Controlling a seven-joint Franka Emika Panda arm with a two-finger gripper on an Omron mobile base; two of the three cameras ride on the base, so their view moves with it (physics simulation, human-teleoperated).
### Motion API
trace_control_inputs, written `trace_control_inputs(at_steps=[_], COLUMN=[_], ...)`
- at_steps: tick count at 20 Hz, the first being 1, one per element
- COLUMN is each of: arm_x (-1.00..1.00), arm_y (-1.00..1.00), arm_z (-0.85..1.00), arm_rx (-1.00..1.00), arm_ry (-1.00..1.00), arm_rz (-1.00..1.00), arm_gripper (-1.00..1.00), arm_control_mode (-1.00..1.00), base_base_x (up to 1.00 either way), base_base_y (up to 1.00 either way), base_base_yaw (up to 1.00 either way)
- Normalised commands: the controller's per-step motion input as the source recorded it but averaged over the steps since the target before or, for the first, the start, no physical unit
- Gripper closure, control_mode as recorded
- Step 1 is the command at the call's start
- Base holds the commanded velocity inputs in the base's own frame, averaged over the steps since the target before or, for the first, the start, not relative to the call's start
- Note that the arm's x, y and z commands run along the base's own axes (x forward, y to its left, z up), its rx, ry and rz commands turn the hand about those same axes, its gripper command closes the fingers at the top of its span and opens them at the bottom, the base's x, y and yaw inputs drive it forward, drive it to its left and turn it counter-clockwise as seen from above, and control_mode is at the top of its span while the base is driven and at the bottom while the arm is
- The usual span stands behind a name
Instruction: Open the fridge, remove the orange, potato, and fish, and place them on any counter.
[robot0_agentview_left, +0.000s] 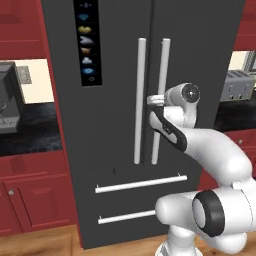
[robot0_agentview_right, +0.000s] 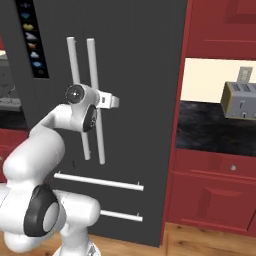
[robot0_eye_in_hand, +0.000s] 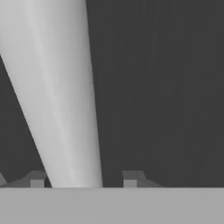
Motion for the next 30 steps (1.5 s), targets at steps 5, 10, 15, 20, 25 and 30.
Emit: trace_control_inputs(at_steps=[5, 10, 15, 20, 25, 30], arm_x=[-0.89, -0.98, -0.99, -0.95, -1.00, -0.93], arm_y=[-1.00, -1.00, -1.00, -0.81, 0.51, 0.98], arm_z=[0.13, 0.24, 0.25, 0.44, 0.57, 0.22], arm_rx=[0.06, 0.12, 0.17, 0.08, -0.06, -0.16], arm_ry=[-0.17, -0.18, -0.16, -0.11, -0.22, -0.07], arm_rz=[-0.09, -0.10, -0.11, -0.09, 0.04, 0.06], arm_gripper=[1.00, 1.00, 1.00, -1.00, -1.00, -1.00], arm_control_mode=[-1.00, -1.00, -1.00, -1.00, -1.00, -1.00], base_base_x=[0.00, 0.00, 0.00, 0.00, 0.00, 0.00], base_base_y=[0.00, 0.00, 0.00, 0.00, 0.00, 0.00], base_base_yaw=[0.00, 0.00, 0.00, 0.00, 0.00, 0.00])
